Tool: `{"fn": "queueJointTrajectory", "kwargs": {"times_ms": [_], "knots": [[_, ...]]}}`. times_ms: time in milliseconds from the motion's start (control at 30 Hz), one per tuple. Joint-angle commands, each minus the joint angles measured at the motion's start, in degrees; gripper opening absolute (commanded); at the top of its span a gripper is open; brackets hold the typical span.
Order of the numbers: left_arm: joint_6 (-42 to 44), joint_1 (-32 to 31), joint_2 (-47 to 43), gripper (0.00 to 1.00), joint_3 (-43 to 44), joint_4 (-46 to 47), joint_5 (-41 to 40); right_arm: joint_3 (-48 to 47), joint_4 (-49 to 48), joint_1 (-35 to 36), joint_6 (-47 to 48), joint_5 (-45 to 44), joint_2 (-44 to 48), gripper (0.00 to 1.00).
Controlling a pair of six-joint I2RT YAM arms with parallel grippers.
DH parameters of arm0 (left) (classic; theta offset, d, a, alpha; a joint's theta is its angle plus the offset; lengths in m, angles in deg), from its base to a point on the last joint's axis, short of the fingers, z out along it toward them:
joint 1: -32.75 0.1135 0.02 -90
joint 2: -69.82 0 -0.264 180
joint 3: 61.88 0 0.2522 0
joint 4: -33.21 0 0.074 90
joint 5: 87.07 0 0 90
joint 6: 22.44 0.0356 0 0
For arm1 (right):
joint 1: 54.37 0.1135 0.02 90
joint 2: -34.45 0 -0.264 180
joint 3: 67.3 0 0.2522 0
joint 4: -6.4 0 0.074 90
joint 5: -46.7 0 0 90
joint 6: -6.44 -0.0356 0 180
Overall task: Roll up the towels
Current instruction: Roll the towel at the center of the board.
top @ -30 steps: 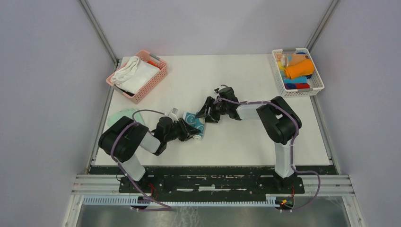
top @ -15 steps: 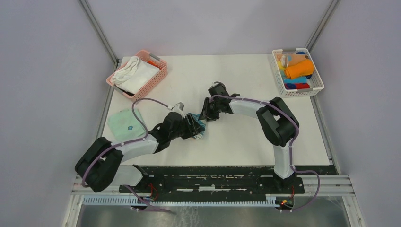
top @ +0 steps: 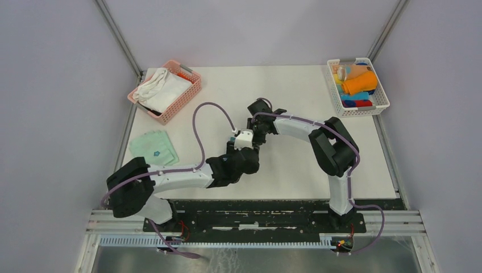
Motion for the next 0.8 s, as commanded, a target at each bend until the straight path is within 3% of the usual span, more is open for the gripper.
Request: {"fn": "queueJointTrajectory", "kwargs": {"times_ms": [0,167,400,567,667,767], "knots": [[6.8,-2.33,6.03,0.72,4.9,-2.05,-11.16,-0.91,4.88,0.02,1.88,-3.53,-0.46,0.32],[9.79,-3.57,13.74,0.64,8.07,-1.5,-12.05,-1.0,5.24,0.03,2.11,-3.59,-0.48,0.32],[8.67,-4.12,23.72,0.54,13.53,-7.72,-12.5,-1.16,5.15,-0.05,2.17,-2.93,-0.66,0.32],[8.12,-3.95,23.29,0.42,13.95,-8.95,-11.54,0.03,2.85,-0.09,2.12,-0.52,0.88,0.34],[7.45,-1.93,17.58,0.37,9.15,-4.16,-5.32,2.55,-1.31,-0.86,1.41,2.56,3.55,0.37],[4.98,3.22,10.74,0.18,1.67,4.65,8.75,5.71,-6.96,-1.9,0.19,6.13,6.49,0.45]]}}
